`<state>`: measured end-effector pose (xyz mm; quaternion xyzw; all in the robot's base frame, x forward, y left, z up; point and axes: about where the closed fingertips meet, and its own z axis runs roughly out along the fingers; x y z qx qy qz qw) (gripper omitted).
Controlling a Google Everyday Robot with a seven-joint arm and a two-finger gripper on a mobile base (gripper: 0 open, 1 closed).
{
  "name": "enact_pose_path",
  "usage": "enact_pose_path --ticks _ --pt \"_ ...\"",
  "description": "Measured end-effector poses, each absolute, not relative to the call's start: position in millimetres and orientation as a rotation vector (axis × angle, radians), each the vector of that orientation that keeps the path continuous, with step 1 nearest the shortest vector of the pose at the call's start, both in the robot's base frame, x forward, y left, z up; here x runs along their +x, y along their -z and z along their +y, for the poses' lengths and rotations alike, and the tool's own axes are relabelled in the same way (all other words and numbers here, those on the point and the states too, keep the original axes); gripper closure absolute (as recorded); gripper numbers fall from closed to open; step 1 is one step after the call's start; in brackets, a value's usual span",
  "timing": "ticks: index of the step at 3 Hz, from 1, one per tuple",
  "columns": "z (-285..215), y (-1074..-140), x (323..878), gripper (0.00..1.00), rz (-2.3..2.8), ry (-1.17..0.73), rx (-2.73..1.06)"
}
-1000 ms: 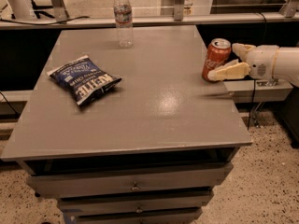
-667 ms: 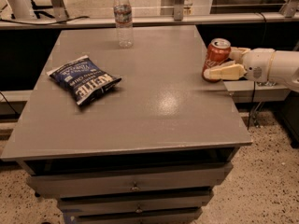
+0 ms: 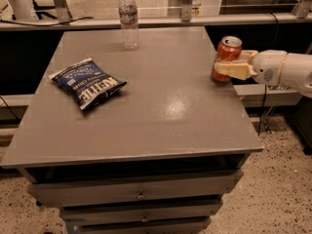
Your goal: Pick coke can
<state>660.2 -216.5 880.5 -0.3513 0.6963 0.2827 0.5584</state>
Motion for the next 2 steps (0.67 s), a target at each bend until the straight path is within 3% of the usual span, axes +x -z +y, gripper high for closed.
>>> enact_pose_path --ticks 1,2 --pt "-201.8 -894.3 654.6 0.87 1.619 -0.722 -0.817" --pt "-174.3 -925.8 646.6 1.00 1.577 -0.810 -0.818"
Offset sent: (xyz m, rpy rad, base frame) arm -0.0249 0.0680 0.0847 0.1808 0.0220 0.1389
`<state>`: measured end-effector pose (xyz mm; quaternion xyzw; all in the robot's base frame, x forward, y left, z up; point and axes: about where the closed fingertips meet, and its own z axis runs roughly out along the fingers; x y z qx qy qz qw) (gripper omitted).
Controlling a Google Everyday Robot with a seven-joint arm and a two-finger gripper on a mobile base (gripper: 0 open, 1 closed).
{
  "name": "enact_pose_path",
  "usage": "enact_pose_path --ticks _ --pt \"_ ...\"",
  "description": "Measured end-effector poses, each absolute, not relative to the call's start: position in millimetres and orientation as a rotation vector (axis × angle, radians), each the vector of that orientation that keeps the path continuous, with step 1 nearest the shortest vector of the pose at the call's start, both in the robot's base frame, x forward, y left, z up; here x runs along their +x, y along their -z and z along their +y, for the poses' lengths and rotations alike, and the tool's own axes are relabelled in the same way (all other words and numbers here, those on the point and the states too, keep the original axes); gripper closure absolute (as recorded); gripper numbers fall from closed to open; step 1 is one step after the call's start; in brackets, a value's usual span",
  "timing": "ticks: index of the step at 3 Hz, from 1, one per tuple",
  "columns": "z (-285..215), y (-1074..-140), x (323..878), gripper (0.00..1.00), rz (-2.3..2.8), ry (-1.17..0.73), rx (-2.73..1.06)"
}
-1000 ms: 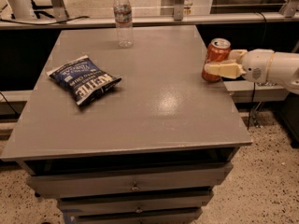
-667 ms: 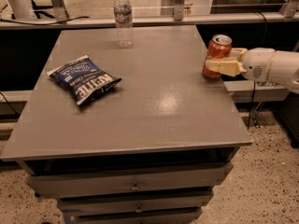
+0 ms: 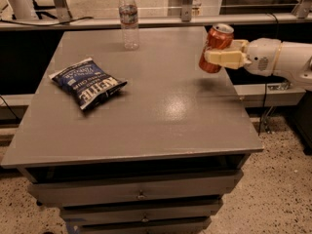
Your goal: Pick coke can
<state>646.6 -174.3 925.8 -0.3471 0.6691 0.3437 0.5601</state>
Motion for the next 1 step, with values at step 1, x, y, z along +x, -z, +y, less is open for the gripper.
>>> enact_pose_path --ticks 1 --pt "-173.7 -926.2 646.4 1.00 1.577 -0.814 -0.817"
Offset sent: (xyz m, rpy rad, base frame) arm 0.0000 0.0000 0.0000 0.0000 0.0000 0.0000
